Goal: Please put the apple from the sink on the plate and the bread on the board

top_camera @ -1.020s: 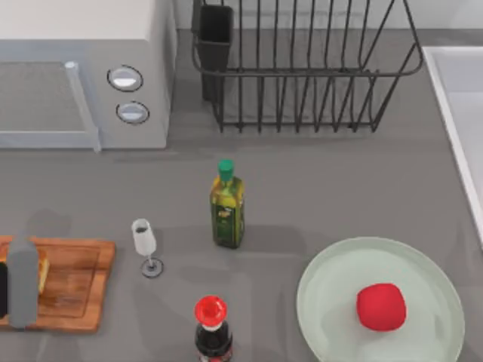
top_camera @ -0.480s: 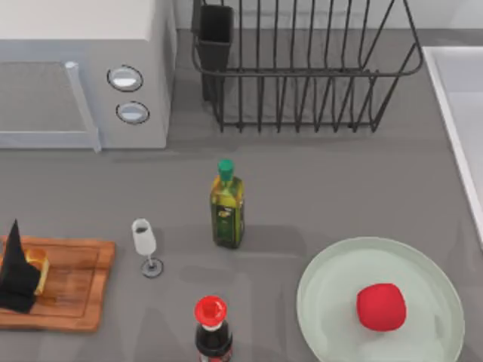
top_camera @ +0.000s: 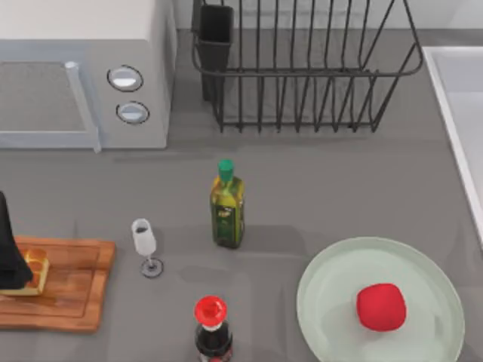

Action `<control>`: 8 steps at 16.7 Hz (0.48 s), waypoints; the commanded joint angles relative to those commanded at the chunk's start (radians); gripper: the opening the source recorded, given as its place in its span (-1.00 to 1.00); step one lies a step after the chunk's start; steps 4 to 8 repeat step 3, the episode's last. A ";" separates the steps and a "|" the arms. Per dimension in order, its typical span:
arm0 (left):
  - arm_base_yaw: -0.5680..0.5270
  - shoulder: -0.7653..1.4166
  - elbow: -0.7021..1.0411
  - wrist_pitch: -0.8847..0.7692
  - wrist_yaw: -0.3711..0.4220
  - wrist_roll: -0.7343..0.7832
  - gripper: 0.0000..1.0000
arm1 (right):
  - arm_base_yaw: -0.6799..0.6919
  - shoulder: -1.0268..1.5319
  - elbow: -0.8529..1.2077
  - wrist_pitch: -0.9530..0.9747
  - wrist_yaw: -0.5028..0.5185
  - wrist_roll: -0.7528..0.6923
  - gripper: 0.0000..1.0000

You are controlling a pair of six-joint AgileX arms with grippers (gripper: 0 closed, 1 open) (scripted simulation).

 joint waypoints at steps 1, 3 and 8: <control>0.003 -0.007 -0.002 0.003 0.004 -0.012 1.00 | 0.000 0.000 0.000 0.000 0.000 0.000 1.00; 0.003 -0.008 -0.003 0.004 0.005 -0.015 1.00 | 0.000 0.000 0.000 0.000 0.000 0.000 1.00; 0.003 -0.008 -0.003 0.004 0.005 -0.015 1.00 | 0.000 0.000 0.000 0.000 0.000 0.000 1.00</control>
